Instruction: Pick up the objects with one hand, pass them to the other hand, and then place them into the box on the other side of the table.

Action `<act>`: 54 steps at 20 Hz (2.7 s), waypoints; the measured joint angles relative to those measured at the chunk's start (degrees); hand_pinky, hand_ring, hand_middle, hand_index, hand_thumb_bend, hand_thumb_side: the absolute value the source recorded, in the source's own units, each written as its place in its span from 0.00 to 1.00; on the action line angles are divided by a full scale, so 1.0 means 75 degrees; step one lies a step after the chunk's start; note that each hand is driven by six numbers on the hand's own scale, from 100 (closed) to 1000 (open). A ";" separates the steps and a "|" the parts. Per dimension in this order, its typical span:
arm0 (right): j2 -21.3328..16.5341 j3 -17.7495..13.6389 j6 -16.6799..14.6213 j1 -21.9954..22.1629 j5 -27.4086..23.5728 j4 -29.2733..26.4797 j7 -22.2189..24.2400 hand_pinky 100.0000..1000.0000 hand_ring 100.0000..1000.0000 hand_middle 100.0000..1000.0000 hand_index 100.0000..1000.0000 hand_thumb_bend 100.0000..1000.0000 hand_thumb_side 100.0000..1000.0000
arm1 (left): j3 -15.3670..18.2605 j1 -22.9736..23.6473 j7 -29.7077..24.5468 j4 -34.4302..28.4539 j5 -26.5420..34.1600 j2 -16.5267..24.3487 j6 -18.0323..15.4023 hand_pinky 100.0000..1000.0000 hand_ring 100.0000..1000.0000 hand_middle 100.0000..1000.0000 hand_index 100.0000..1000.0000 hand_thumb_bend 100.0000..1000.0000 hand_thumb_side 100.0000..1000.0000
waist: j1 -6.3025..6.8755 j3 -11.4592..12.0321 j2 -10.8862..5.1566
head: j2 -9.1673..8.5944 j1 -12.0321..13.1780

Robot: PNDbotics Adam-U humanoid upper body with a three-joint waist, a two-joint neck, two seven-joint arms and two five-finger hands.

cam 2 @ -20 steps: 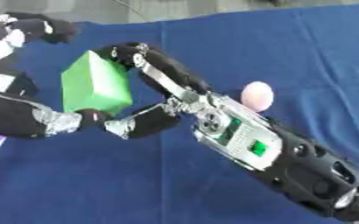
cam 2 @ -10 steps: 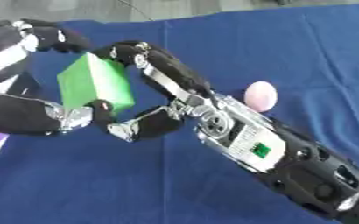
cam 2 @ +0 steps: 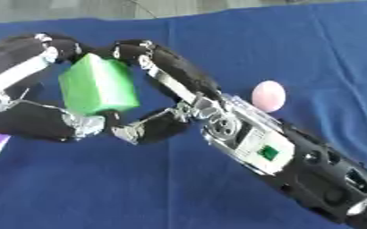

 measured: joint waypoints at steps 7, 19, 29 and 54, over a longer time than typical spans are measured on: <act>0.0030 0.0006 0.0296 0.0060 0.0087 -0.0005 -0.0071 0.72 0.55 0.43 0.65 0.00 0.00 | 0.0003 -0.0004 0.0081 0.0030 -0.0210 -0.0070 0.0081 0.82 0.74 0.67 0.80 0.33 0.40 | 0.0006 0.0000 0.0004 | 0.0001 -0.0004; 0.0091 0.0023 0.1053 0.0066 0.0286 -0.0104 -0.0029 0.72 0.55 0.43 0.66 0.00 0.00 | 0.0004 0.0012 0.0305 -0.0029 -0.0269 -0.0096 0.0303 0.81 0.69 0.59 0.73 0.04 0.25 | -0.0041 0.0020 0.0005 | 0.0001 0.0001; 0.0144 0.0024 0.1198 0.0122 0.0537 -0.0170 0.0107 0.74 0.59 0.47 0.69 0.00 0.00 | 0.0005 0.0056 0.0236 -0.0069 -0.0264 -0.0089 0.0353 0.74 0.57 0.43 0.56 0.00 0.25 | -0.0063 0.0019 0.0006 | 0.0001 0.0021; 0.0204 -0.0003 0.1508 0.0261 0.1969 -0.0075 0.0851 0.84 0.80 0.73 0.96 0.17 0.00 | 0.0101 0.0088 0.0135 -0.0158 -0.0528 0.0119 -0.0195 0.63 0.42 0.32 0.42 0.00 0.09 | -0.0054 -0.0029 0.0004 | 0.0000 0.0045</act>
